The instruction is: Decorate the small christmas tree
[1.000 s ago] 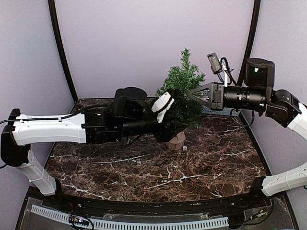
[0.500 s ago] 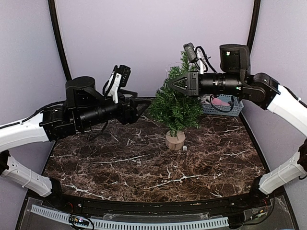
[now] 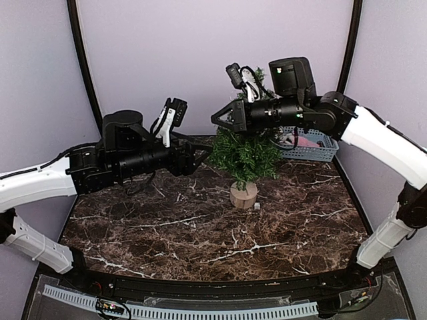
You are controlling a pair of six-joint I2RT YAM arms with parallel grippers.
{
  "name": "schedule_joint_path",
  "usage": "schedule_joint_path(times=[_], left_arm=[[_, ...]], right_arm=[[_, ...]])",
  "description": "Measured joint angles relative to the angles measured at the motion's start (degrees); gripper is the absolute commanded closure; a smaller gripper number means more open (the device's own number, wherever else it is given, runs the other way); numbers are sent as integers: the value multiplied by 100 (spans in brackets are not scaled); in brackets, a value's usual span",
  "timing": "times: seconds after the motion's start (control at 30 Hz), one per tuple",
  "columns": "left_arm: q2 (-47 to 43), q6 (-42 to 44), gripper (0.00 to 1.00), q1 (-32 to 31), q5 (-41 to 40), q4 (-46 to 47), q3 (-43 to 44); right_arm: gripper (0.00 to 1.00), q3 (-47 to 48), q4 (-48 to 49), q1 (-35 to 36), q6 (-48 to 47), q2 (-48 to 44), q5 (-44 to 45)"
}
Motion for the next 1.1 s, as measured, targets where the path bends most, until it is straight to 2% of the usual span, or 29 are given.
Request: schedule_joint_path(times=[0.5, 0.77, 1.1], left_arm=[[802, -343, 30, 382, 739, 442, 391], [1207, -468, 30, 599, 1110, 660, 721], [1655, -466, 30, 706, 1449, 761, 1272]], right_arm=[[100, 1314, -608, 17, -278, 975, 1178], [100, 2347, -1150, 15, -542, 1366, 1853], [100, 2459, -1429, -48, -599, 1392, 2400]])
